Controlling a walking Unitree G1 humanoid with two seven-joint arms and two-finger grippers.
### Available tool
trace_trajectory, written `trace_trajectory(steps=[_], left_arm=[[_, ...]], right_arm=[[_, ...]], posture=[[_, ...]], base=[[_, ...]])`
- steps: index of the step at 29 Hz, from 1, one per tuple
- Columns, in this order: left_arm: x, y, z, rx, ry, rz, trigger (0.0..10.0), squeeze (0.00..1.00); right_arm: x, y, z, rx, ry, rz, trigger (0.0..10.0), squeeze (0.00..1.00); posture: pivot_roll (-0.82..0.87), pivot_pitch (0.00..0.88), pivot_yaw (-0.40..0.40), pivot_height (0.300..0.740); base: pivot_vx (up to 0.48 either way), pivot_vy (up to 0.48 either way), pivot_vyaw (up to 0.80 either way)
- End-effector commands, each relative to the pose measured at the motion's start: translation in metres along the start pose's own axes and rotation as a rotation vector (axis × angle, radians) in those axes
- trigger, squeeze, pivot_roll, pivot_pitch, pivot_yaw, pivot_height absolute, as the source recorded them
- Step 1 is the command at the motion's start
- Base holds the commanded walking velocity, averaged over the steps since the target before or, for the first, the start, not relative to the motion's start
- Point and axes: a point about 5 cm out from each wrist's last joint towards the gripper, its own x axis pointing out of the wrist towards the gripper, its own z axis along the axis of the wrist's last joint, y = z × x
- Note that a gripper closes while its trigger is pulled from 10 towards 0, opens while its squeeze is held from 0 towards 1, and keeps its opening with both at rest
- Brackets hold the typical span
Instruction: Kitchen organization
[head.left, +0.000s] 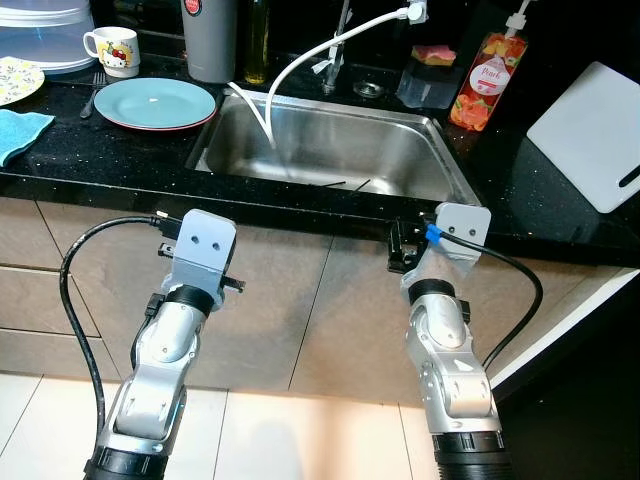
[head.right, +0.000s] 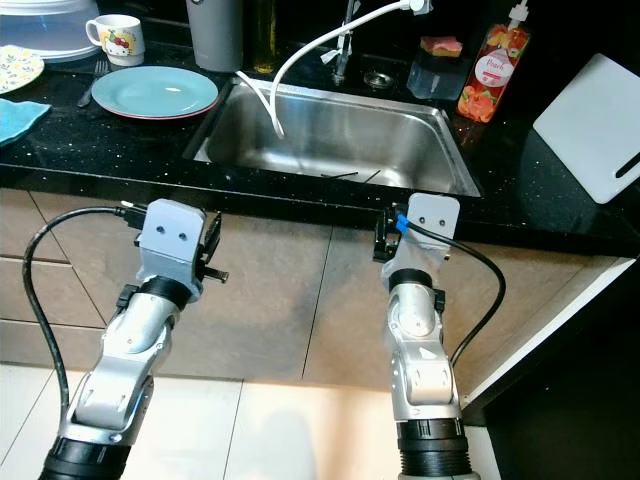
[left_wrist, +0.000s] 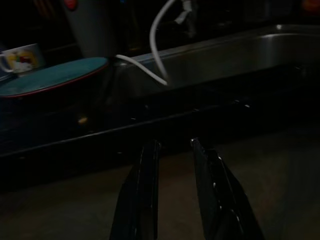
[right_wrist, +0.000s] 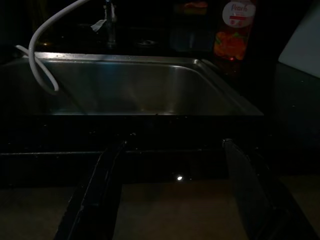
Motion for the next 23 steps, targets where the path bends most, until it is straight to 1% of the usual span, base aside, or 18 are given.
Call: trace_trajectory(steps=[1, 7, 15, 23], left_arm=[[0.0026, -0.0091, 0.0028, 0.006, -0.022, -0.040, 10.0, 0.00], [0.0047, -0.0051, 0.0007, -0.004, -0.013, -0.020, 10.0, 0.00], [0.0026, -0.0091, -0.0002, -0.006, -0.012, -0.039, 10.0, 0.00], [0.0005, -0.0084, -0.0022, -0.012, -0.003, -0.023, 10.0, 0.00]], right_arm=[[0.0011, -0.0053, -0.0011, -0.002, -0.001, -0.027, 10.0, 0.00], [-0.0019, -0.0007, -0.0024, 0.004, 0.001, -0.017, 10.0, 0.00], [-0.0041, -0.0032, -0.0037, 0.012, 0.005, -0.037, 10.0, 0.00], [-0.0055, -0.0026, -0.0036, 0.009, 0.012, -0.027, 10.0, 0.00]], posture=[[0.23, 0.000, -0.117, 0.740], [0.22, 0.000, -0.112, 0.740], [0.22, 0.000, -0.100, 0.740], [0.21, 0.000, -0.125, 0.740]], base=[[0.000, 0.000, 0.00], [0.000, 0.000, 0.00], [0.000, 0.000, 0.00], [0.000, 0.000, 0.00]])
